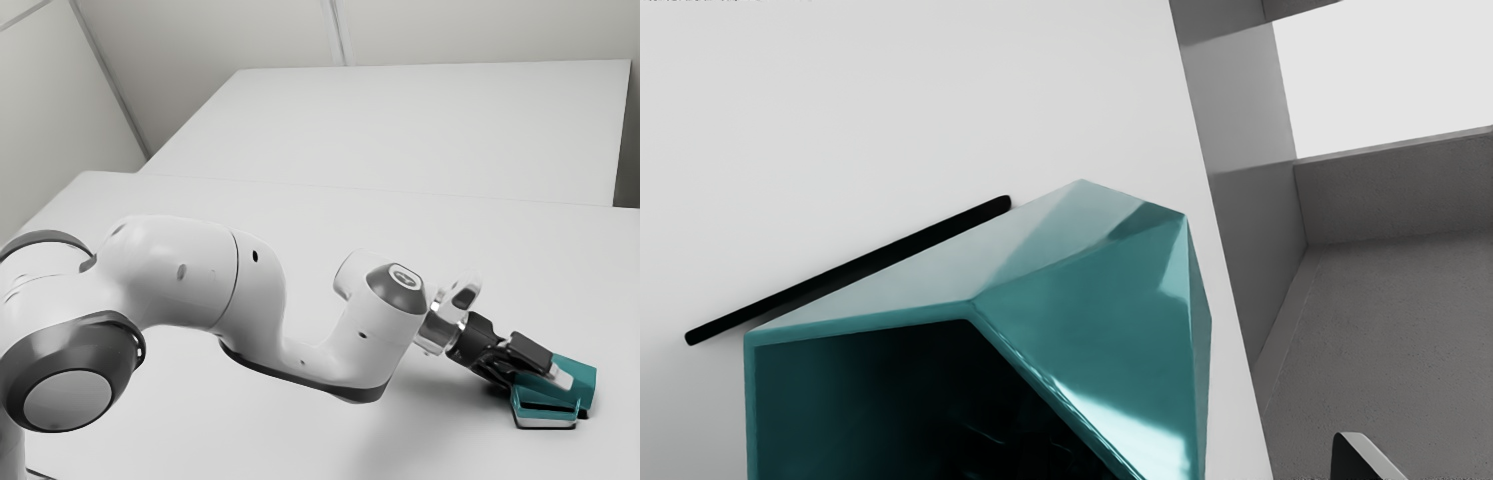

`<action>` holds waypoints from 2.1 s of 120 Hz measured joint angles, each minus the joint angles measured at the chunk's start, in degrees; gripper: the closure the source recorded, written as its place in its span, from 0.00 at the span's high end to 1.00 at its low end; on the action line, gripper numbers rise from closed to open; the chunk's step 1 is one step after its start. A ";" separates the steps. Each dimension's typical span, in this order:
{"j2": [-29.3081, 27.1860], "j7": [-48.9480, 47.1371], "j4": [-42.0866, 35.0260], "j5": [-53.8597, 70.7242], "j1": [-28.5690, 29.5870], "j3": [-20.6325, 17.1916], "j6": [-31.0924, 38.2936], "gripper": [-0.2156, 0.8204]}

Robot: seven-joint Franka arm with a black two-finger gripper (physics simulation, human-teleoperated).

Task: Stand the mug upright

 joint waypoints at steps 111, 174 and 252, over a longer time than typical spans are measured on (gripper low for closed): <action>-1.02 3.99 0.00 -0.18 -0.27 -0.03 0.00 0.06; -30.41 -0.90 -15.39 40.23 13.77 -0.16 4.99 0.03; -36.61 -27.66 -18.08 99.22 31.49 0.59 -18.86 0.03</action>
